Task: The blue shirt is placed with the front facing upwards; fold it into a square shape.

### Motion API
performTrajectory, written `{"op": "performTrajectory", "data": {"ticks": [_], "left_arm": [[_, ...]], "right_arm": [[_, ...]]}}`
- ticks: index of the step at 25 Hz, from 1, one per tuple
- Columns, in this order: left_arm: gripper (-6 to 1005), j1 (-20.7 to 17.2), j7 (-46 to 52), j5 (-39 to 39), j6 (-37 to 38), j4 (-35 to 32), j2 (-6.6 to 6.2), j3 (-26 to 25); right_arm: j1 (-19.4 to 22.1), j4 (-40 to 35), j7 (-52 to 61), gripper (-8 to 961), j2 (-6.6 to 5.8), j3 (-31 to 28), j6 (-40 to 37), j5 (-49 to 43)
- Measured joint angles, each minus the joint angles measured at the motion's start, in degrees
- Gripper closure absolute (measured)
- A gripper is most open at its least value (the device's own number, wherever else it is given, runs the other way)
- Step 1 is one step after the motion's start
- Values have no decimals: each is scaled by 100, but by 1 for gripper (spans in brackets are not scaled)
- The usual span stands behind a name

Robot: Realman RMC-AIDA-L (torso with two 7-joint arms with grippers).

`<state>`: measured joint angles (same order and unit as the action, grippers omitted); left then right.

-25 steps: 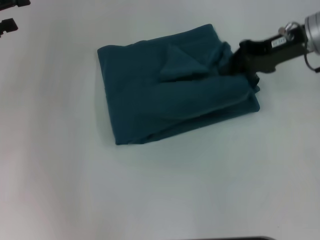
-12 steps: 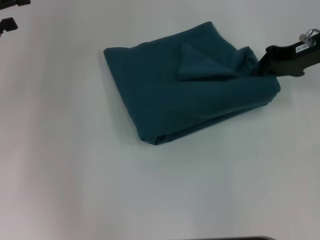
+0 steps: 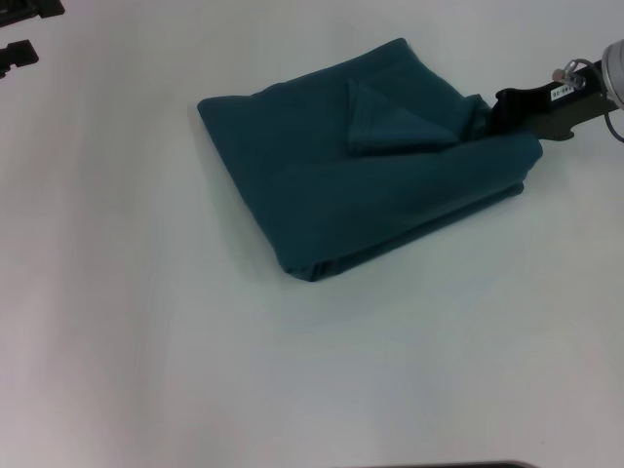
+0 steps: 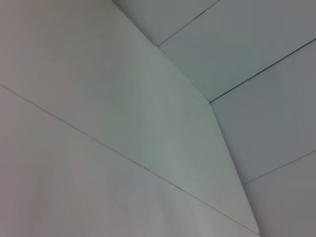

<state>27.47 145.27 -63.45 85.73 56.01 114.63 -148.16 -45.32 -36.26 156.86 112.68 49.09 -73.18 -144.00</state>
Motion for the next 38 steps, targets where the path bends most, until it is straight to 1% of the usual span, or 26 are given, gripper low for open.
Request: {"op": "performTrajectory", "data": {"ticks": [5, 8, 10, 16, 19, 21, 24, 25, 28, 29, 30, 31, 33, 34, 36, 38], "left_arm": [[50, -1, 1, 0, -6, -2, 5, -5], [51, 6, 1, 0, -6, -2, 6, -3], [51, 9, 0, 0, -6, -3, 7, -10], [50, 7, -1, 0, -4, -11, 5, -29], [50, 23, -8, 0, -8, -11, 1, -35], [50, 26, -12, 0, -41, -23, -9, -23], [50, 32, -11, -2, -68, -46, -32, -33], [51, 31, -8, -9, -74, -53, -46, -47], [51, 11, 8, -48, -59, -60, -71, -64], [51, 5, 10, -50, -49, -63, -72, -74], [50, -10, 13, -52, -27, -70, -71, -93], [50, -10, 13, -52, -27, -70, -71, -93], [50, -29, -15, -53, -15, -108, -54, -106], [50, -40, -35, -53, -13, -128, -45, -107], [50, -70, -65, -53, -10, -184, -34, -106], [51, -113, -68, -54, -12, -230, -15, -107]], "right_arm": [[-6, -9, 45, 920, -5, -32, 43, 36], [35, -52, -1, 919, -47, -191, -99, 286], [73, -142, -82, 919, -70, -286, -183, 478], [196, -561, -459, 918, -88, -526, -472, 831], [251, -733, -657, 799, -105, -608, -548, 943], [324, -892, -1010, 719, -116, -735, -632, 1170], [520, -1239, -1995, 487, -104, -867, -733, 1610], [614, -1380, -2443, 445, -77, -885, -750, 1745], [937, -1773, -3633, 319, 108, -896, -762, 2018], [1038, -1927, -3948, 277, 183, -901, -756, 2083], [1224, -2171, -4440, 235, 331, -911, -731, 2149], [1224, -2171, -4440, 229, 331, -911, -731, 2149], [1397, -2320, -4834, 216, 476, -952, -684, 2180], [1460, -2337, -4992, 210, 530, -986, -679, 2191], [1582, -2330, -5266, 197, 592, -1024, -695, 2207], [1691, -2277, -5442, 185, 612, -1011, -729, 2208]]}}
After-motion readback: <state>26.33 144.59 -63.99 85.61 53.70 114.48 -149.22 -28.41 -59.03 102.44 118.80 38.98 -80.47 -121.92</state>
